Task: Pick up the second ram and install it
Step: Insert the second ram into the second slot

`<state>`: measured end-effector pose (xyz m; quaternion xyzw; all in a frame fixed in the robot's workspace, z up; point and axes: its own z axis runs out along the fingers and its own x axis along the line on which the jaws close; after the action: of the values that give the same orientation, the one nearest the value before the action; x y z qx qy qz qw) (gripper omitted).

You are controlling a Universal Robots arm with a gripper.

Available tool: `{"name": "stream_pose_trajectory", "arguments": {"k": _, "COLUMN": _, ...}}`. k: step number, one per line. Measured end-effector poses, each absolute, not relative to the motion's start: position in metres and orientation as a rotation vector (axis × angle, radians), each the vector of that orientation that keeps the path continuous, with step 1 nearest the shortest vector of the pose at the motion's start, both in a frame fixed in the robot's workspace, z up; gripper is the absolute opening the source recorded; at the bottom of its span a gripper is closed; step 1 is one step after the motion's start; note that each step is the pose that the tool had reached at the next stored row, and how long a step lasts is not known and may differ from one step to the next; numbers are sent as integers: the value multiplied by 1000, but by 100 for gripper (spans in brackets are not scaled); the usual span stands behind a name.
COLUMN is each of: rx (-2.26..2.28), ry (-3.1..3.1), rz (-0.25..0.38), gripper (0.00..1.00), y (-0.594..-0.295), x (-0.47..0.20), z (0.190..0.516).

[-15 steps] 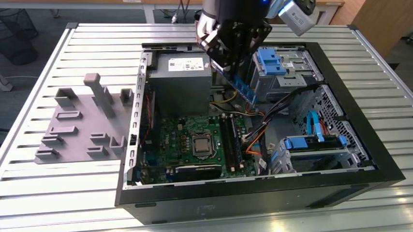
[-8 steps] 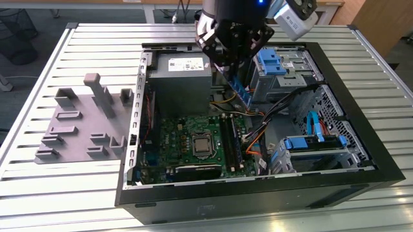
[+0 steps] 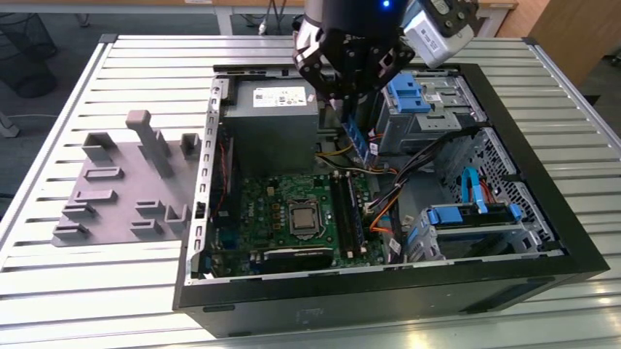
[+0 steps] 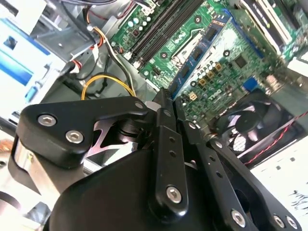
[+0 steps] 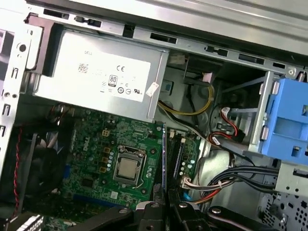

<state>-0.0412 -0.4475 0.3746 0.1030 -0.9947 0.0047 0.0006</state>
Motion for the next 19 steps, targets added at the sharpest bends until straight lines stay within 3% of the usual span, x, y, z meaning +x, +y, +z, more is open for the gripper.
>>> {"name": "stream_pose_trajectory", "arguments": {"k": 19, "rx": -28, "ry": -3139, "rz": 19, "gripper": 14, "y": -448, "x": -41, "z": 372}}
